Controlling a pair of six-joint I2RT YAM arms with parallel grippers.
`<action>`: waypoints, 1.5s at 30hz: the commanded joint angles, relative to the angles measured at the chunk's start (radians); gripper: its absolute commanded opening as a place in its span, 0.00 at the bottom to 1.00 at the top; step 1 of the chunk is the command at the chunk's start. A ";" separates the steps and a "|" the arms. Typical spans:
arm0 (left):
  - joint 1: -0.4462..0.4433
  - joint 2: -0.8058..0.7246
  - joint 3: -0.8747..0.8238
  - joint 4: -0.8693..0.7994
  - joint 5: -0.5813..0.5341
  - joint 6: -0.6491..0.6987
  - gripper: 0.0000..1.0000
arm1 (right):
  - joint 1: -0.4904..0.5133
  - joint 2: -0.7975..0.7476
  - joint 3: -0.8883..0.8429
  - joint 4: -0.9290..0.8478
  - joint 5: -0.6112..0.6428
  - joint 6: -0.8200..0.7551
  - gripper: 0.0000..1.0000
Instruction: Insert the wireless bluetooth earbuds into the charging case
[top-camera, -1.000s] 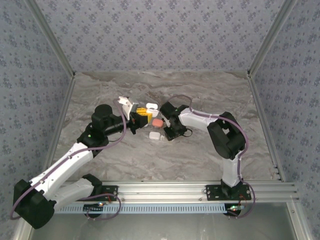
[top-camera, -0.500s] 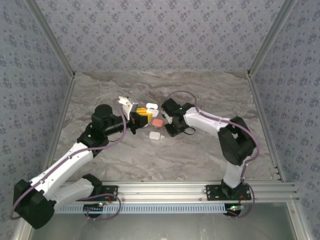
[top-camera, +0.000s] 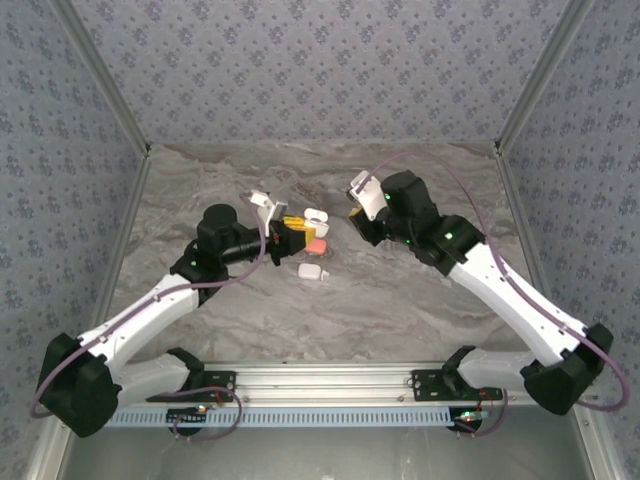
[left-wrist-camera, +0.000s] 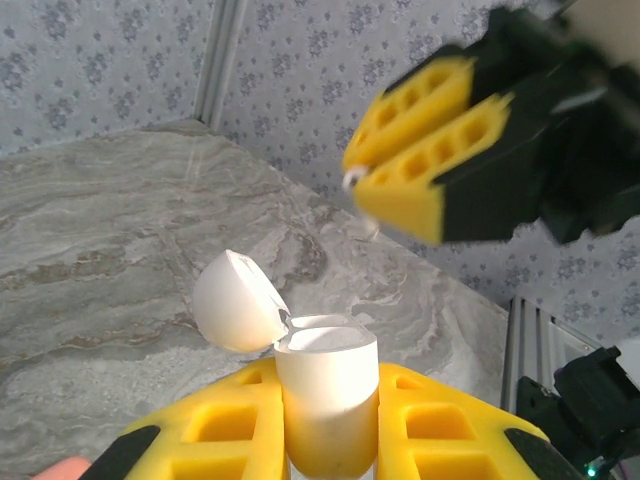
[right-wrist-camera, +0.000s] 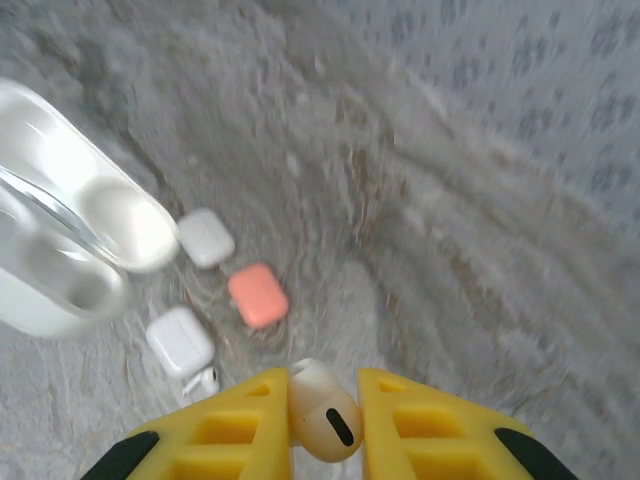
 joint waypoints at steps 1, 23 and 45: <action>-0.016 0.015 0.018 0.083 0.058 -0.020 0.12 | 0.015 -0.023 0.010 0.061 -0.054 -0.104 0.22; -0.031 0.034 0.032 0.113 0.083 -0.026 0.10 | 0.085 0.069 0.034 0.052 -0.071 -0.168 0.22; -0.030 0.027 0.026 0.121 0.072 -0.021 0.09 | 0.023 0.111 0.105 -0.114 -0.372 -0.097 0.28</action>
